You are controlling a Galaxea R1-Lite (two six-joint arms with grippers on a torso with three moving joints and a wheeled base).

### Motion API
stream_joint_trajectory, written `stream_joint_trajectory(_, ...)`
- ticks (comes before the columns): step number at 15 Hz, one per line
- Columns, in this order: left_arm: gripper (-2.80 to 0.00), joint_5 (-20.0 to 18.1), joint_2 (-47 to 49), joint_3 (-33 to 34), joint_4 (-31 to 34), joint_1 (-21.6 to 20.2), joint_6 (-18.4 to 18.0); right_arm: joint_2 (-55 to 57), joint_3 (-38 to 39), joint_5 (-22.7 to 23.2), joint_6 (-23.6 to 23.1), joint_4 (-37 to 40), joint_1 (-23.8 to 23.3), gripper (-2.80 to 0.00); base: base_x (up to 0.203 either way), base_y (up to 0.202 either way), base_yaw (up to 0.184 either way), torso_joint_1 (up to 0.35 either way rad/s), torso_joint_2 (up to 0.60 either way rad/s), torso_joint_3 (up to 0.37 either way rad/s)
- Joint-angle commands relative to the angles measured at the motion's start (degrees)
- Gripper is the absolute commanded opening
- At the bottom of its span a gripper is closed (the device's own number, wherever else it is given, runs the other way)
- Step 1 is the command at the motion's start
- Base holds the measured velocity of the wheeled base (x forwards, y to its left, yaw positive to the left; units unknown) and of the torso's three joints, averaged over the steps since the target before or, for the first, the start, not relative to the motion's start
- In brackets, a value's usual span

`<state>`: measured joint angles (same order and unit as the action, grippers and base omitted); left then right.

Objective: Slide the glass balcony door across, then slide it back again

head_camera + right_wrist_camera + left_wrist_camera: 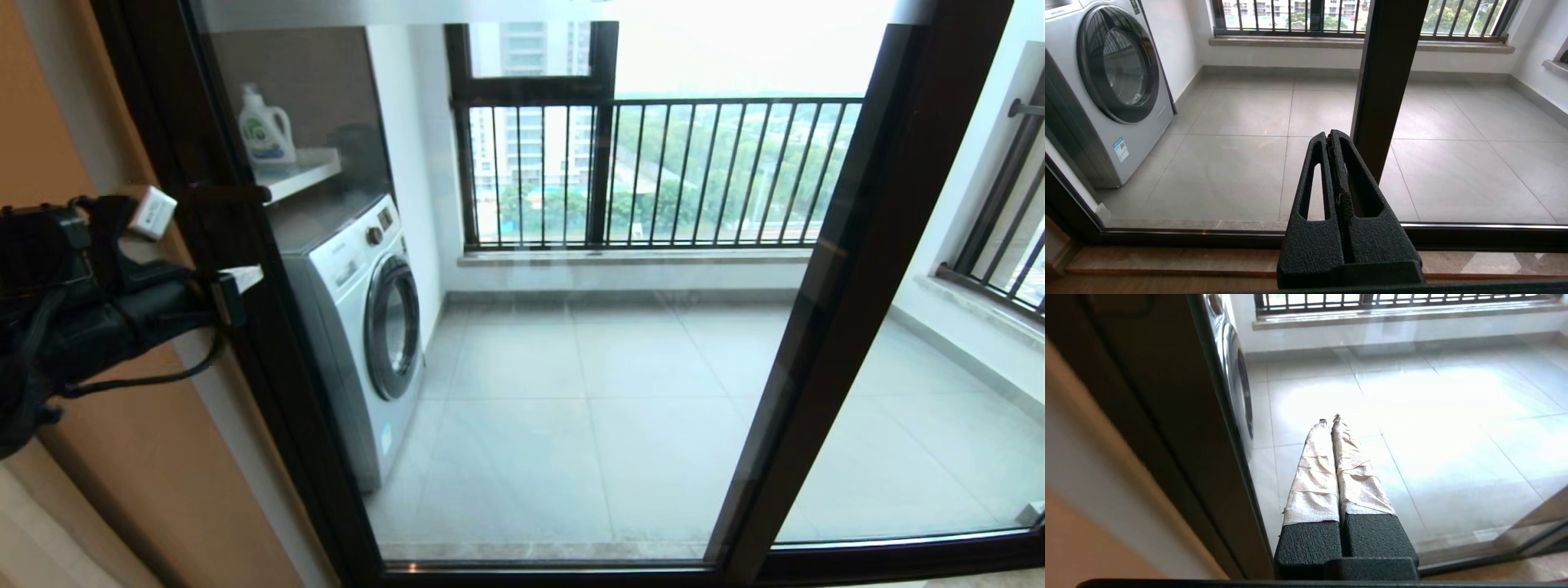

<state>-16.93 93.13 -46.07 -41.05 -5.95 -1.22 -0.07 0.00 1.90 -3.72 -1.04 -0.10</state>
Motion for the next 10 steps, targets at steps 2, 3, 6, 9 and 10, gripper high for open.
stream_joint_trajectory(2,-2.80,-0.68,-17.58,11.73,0.23,0.03,0.29,0.07,0.70,0.03,-0.06,-0.02,0.01,-2.80,0.000,0.000,0.000,0.000,0.00,0.000)
stream_joint_trajectory(3,-2.80,-1.12,-22.68,13.70,1.56,0.49,0.54,0.07,0.70,0.03,-0.06,-0.02,0.01,-2.80,0.000,0.000,0.000,0.000,0.00,0.000)
stream_joint_trajectory(6,-2.80,-2.20,-41.39,15.45,13.23,3.18,3.96,0.07,0.62,0.03,-0.06,-0.02,0.01,-2.80,0.000,0.000,0.000,0.000,0.00,0.000)
stream_joint_trajectory(9,-2.80,-2.73,-59.91,15.48,29.99,4.68,6.54,0.07,0.70,0.03,-0.06,-0.02,0.01,-2.80,0.000,0.000,0.000,0.000,0.00,0.000)
stream_joint_trajectory(10,-2.80,-2.91,-65.39,15.03,35.15,4.95,7.01,0.07,0.70,0.03,-0.06,-0.02,0.01,-2.80,0.000,0.000,0.000,0.000,0.00,0.000)
